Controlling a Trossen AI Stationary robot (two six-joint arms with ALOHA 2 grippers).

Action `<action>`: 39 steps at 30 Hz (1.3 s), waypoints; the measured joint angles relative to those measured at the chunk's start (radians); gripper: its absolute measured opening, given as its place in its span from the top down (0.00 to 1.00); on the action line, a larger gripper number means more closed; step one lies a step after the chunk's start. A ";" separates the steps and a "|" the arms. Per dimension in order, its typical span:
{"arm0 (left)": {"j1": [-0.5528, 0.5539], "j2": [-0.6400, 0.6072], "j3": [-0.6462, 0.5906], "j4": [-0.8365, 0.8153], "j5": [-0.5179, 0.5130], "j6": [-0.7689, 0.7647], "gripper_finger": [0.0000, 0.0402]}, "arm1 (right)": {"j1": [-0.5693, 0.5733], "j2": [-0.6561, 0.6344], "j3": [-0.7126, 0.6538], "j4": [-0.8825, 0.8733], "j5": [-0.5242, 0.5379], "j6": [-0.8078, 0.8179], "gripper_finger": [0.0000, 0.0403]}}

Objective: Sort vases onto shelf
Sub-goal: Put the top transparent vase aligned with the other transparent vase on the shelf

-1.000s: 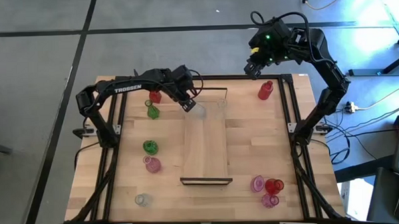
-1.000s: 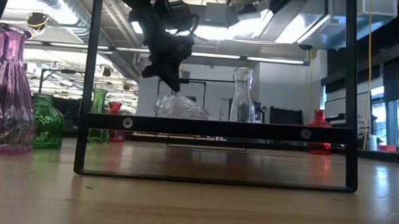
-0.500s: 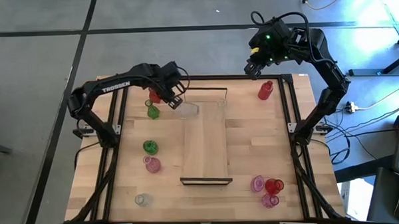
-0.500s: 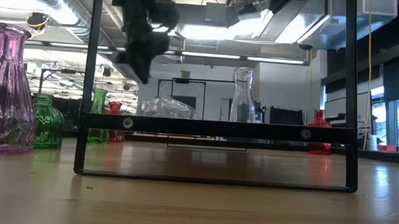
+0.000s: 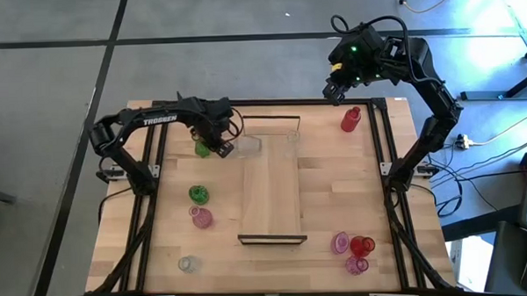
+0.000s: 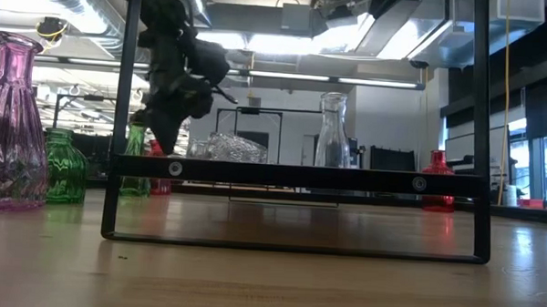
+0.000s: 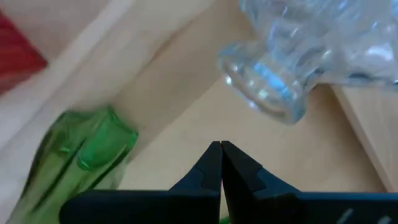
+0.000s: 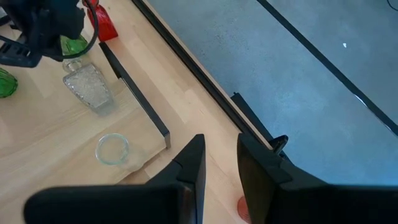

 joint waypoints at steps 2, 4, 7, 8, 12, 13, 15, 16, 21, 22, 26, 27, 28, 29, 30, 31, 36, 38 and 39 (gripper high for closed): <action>-0.001 -0.001 0.000 0.042 0.000 -0.004 1.00 | 0.000 0.000 0.000 0.000 0.000 0.000 0.81; -0.001 -0.001 0.000 0.078 0.001 -0.014 1.00 | 0.000 0.000 0.000 0.000 0.000 0.000 0.81; -0.002 -0.001 0.000 0.101 0.010 -0.028 1.00 | 0.000 0.000 0.000 0.000 -0.001 0.007 0.81; -0.001 -0.001 0.000 0.108 0.019 -0.029 1.00 | 0.000 0.000 0.000 0.000 -0.001 0.008 0.81; -0.002 -0.001 -0.001 0.141 0.066 -0.040 1.00 | 0.000 0.000 0.000 0.000 -0.003 0.008 0.81; -0.002 -0.001 -0.001 0.147 0.069 -0.045 1.00 | 0.000 0.000 0.000 0.000 -0.002 0.008 0.81; -0.002 -0.008 -0.001 0.150 0.072 -0.051 1.00 | 0.000 0.000 0.000 0.000 -0.002 0.009 0.81; -0.002 -0.013 -0.001 0.153 0.071 -0.051 1.00 | 0.000 0.000 0.000 0.000 -0.002 0.009 0.81; -0.002 -0.054 -0.001 0.178 0.064 -0.063 1.00 | 0.000 0.000 0.000 0.000 -0.001 0.010 0.81; 0.000 -0.065 -0.001 0.184 0.063 -0.064 1.00 | 0.000 0.000 0.000 0.000 0.000 0.010 0.81; 0.009 -0.091 -0.001 0.178 0.054 -0.082 1.00 | 0.000 0.000 0.000 0.000 0.000 0.010 0.81; 0.012 -0.095 -0.001 0.171 0.052 -0.083 1.00 | 0.000 0.000 0.000 0.000 0.000 0.010 0.81; 0.015 -0.098 -0.001 0.166 0.051 -0.084 1.00 | 0.000 0.000 0.000 0.000 0.001 0.010 0.81; 0.015 -0.099 -0.001 0.166 0.050 -0.084 1.00 | 0.000 0.000 0.000 0.000 0.001 0.009 0.81; 0.015 -0.099 -0.001 0.166 0.050 -0.084 1.00 | 0.000 0.000 0.000 0.000 0.000 0.009 0.81; 0.015 -0.099 -0.001 0.163 0.050 -0.084 1.00 | 0.000 0.000 0.000 0.000 0.001 0.009 0.81; 0.021 -0.099 -0.001 0.197 0.090 -0.088 1.00 | 0.000 0.000 0.000 0.000 0.000 0.010 0.81; 0.037 -0.099 -0.001 0.209 0.114 -0.103 0.98 | 0.000 0.000 0.000 0.000 0.000 0.010 0.81; 0.048 -0.099 -0.001 0.207 0.118 -0.108 0.96 | 0.000 0.000 0.000 0.000 0.000 0.010 0.81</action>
